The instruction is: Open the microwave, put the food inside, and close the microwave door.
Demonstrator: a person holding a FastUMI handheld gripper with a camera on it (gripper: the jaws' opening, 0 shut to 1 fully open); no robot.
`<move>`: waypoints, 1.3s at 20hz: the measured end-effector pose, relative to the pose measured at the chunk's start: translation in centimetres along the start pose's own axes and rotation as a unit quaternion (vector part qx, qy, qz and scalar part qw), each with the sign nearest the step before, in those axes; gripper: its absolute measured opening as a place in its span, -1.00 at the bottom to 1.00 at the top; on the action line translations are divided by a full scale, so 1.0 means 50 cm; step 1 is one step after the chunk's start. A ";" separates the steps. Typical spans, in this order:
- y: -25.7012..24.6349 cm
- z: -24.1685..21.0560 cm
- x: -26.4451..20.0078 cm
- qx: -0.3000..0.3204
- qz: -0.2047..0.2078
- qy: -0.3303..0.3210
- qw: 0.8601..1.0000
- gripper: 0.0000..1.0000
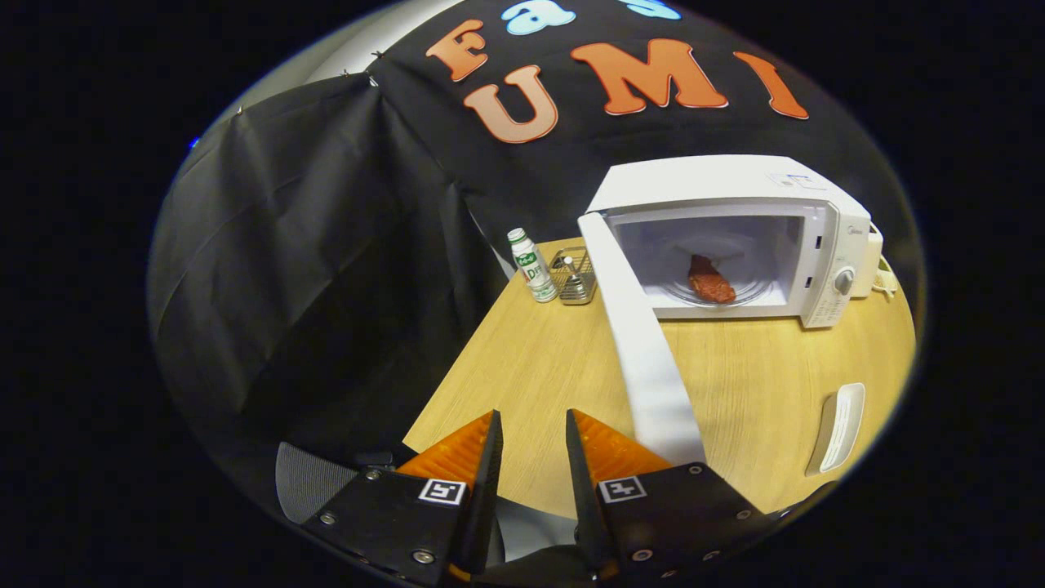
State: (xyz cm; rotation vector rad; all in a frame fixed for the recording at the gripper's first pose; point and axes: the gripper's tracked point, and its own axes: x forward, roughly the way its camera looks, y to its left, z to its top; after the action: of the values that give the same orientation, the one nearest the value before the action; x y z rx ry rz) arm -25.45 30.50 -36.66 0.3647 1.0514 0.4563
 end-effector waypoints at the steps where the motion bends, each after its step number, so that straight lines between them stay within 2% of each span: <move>1: -0.016 0.003 -0.003 -0.001 -0.011 -0.004 1.000 -0.11; 5: -0.104 -0.016 -0.012 -0.029 -0.074 0.007 0.997 -0.12; 7: -0.132 -0.029 -0.021 0.002 -0.074 0.017 0.997 -0.08; 10: -0.178 -0.034 -0.025 0.025 -0.096 0.019 0.995 -0.20; 21: -0.364 0.037 0.016 0.029 -0.181 -0.025 0.983 -0.51; 26: -0.451 0.083 0.037 0.022 -0.212 -0.041 0.976 -0.53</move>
State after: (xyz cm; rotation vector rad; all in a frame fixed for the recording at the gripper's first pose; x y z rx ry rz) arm -16.84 12.05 -47.35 0.1870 1.0262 0.0348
